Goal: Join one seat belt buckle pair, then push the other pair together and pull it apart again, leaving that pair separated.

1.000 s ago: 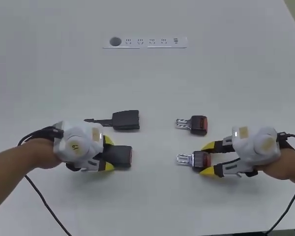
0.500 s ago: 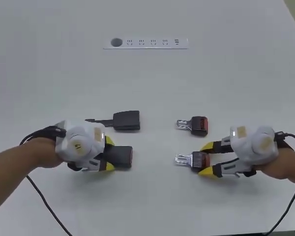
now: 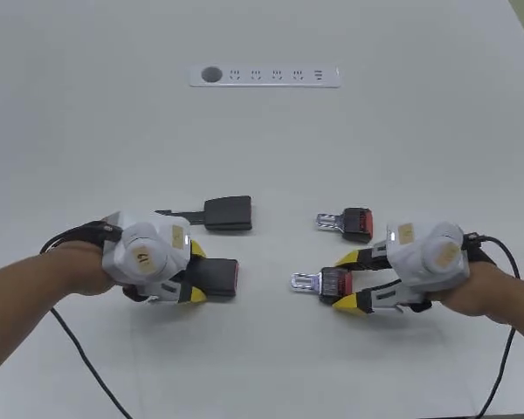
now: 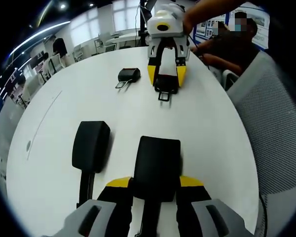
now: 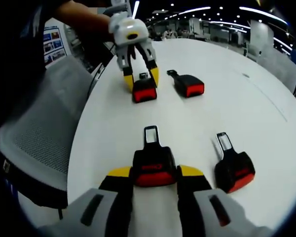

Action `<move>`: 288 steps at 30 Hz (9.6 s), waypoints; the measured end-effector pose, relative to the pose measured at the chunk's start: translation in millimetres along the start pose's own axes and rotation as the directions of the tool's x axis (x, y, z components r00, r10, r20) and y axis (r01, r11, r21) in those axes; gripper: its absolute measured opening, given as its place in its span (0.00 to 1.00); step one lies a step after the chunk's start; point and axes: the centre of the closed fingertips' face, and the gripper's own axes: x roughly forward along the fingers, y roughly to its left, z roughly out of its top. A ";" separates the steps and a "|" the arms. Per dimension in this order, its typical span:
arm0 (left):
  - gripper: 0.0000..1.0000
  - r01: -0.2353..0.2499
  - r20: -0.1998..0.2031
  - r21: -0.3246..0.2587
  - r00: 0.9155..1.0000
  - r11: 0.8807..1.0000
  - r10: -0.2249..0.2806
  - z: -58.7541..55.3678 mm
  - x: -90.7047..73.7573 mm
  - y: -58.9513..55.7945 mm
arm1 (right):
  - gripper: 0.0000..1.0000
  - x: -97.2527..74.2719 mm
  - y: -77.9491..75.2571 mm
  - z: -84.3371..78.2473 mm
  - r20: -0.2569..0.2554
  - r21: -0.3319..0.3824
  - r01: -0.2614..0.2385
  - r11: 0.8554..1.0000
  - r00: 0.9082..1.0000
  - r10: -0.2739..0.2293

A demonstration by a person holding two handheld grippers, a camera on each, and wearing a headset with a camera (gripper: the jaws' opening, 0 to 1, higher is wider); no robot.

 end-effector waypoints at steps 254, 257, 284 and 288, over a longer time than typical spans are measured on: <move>0.34 0.003 0.102 -0.005 0.995 1.000 -0.002 28.5 14.0 97.7 | 0.35 0.2 -98.6 26.1 0.125 0.019 0.053 0.998 0.991 -0.055; 0.34 0.003 0.100 -0.004 0.995 1.000 -0.003 28.4 13.9 97.7 | 0.35 6.1 -100.4 32.6 0.120 0.019 0.056 0.998 0.991 -0.058; 0.34 0.010 0.085 0.010 0.996 1.000 -0.011 29.1 13.8 97.4 | 0.35 57.6 -96.7 79.9 0.120 0.011 0.070 0.998 0.990 -0.071; 0.34 0.011 0.082 0.010 0.997 1.000 -0.012 29.3 13.9 97.3 | 0.34 56.3 -96.0 79.4 0.119 0.010 0.068 0.998 0.991 -0.069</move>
